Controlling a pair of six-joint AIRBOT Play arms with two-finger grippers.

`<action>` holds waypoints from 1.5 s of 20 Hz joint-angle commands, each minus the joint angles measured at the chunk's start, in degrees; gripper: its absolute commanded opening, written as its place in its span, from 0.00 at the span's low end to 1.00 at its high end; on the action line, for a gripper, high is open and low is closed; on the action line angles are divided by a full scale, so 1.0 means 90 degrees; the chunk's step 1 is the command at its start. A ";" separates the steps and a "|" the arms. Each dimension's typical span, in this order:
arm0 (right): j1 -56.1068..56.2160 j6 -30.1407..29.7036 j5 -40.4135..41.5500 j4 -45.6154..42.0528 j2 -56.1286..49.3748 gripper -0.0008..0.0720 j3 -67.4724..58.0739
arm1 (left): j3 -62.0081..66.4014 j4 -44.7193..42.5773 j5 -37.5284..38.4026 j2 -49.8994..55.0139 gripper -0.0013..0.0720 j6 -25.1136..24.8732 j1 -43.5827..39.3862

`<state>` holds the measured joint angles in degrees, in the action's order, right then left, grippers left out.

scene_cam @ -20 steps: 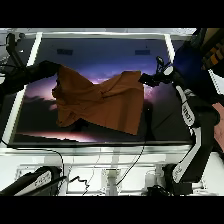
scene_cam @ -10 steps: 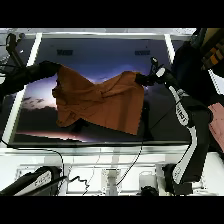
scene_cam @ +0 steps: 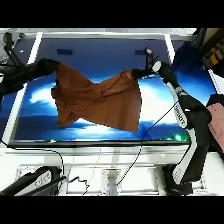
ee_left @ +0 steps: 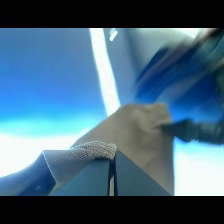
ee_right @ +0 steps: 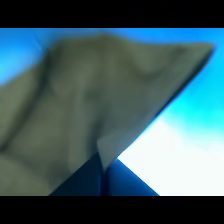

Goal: Fold the clothes and pants, and hang the long-sleeved shirts on hangers.

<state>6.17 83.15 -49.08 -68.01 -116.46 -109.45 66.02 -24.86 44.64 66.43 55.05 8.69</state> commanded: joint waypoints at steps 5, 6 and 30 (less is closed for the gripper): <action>-0.0869 -0.0226 -0.0389 -0.0804 0.2164 0.03 -0.0814 | 0.0066 0.3223 -0.0350 -0.0695 0.04 -0.0476 0.1003; -0.0981 -0.0413 -0.0476 -0.0806 0.2552 0.03 -0.0814 | 0.0066 0.3400 -0.0313 -0.0848 0.04 -0.0476 0.1110; -0.1076 -0.0617 -0.2691 -0.0658 0.5214 0.03 0.1314 | 0.0063 0.0214 -0.0355 -0.0787 0.03 0.0797 0.0464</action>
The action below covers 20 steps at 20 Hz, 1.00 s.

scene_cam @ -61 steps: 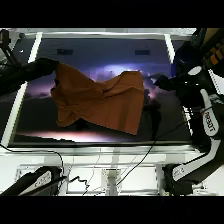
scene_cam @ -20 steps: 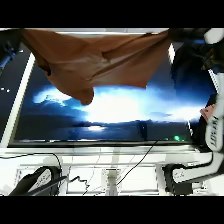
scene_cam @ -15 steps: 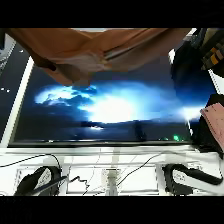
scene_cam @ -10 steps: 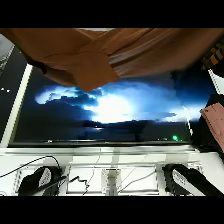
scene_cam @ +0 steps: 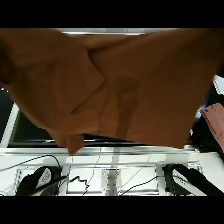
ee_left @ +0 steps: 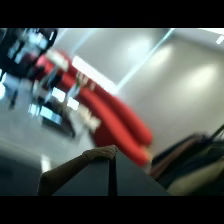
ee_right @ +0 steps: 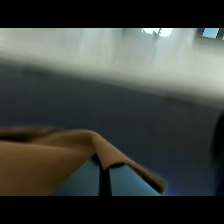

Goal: Fold the clothes and pants, and hang the long-sleeved shirts on hangers.

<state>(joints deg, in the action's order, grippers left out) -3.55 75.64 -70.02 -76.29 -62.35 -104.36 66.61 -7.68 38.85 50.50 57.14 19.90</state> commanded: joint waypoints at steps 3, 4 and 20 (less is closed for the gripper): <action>0.0005 0.0219 0.0158 0.0639 -0.2251 0.03 0.1399 | 0.0000 -0.2266 -0.0379 0.2759 0.04 0.0223 -0.2013; 0.0005 0.0219 0.0386 0.0736 -0.2749 0.03 0.1450 | 0.0000 -0.2123 -0.0850 0.3320 0.04 0.0017 -0.2310; 0.0002 0.0423 0.3546 0.1506 -0.4289 0.82 0.1421 | 0.0721 -0.0151 -0.2076 0.4539 0.98 -0.1719 -0.2409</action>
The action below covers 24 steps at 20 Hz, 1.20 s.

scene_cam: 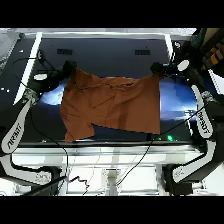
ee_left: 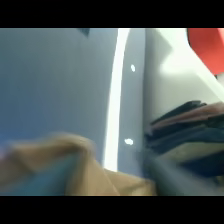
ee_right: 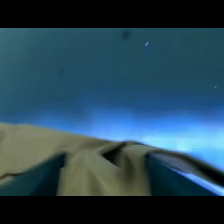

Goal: Fold the clothes and pants, and hang the long-sleeved shirts on hangers.

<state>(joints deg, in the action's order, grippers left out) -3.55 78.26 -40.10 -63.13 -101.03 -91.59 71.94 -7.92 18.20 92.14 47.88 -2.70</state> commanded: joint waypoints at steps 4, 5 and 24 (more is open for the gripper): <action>-0.0097 0.0131 -0.0121 -0.0503 0.0476 0.82 0.0005 | 0.0129 -0.2232 0.1938 -0.0634 0.81 0.0061 0.0833; -0.0163 0.0131 -0.0255 -0.0661 0.0658 0.82 0.0002 | 0.0129 -0.3043 0.2499 -0.0833 0.80 0.0758 0.1127; -0.1955 0.0129 -0.3434 -0.1037 0.2052 0.81 0.0005 | -0.4228 -0.4629 0.4801 -0.3266 0.96 0.0090 0.3393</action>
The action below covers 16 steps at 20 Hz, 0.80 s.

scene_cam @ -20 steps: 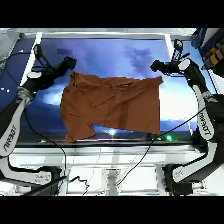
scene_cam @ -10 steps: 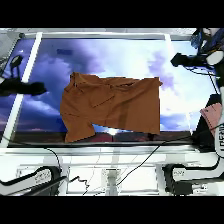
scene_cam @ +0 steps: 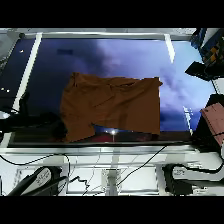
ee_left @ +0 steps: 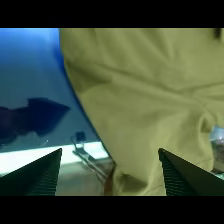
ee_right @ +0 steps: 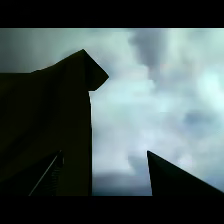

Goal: Fold the clothes and pants, and hang the long-sleeved shirts on hangers.

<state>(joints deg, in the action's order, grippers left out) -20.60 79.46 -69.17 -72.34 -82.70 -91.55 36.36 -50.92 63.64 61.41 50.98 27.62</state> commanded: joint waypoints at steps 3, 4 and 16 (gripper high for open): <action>-0.0061 -0.0005 -0.0189 0.0000 0.0015 0.82 0.0000 | -0.0274 0.0221 -0.0899 0.0554 0.96 -0.0267 0.0024; -0.0061 -0.0005 -0.0187 0.0005 0.0015 0.82 0.0000 | -0.0267 0.0248 -0.1073 0.0699 0.95 -0.0270 0.0024; -0.0046 0.0000 -0.0202 0.0109 0.0015 0.82 0.0000 | 0.0342 0.2305 -0.1389 0.2327 0.72 -0.1766 -0.0430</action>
<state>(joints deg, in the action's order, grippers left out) -21.08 79.44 -70.59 -71.75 -82.59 -91.55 37.15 -32.10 51.55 79.31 36.77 25.76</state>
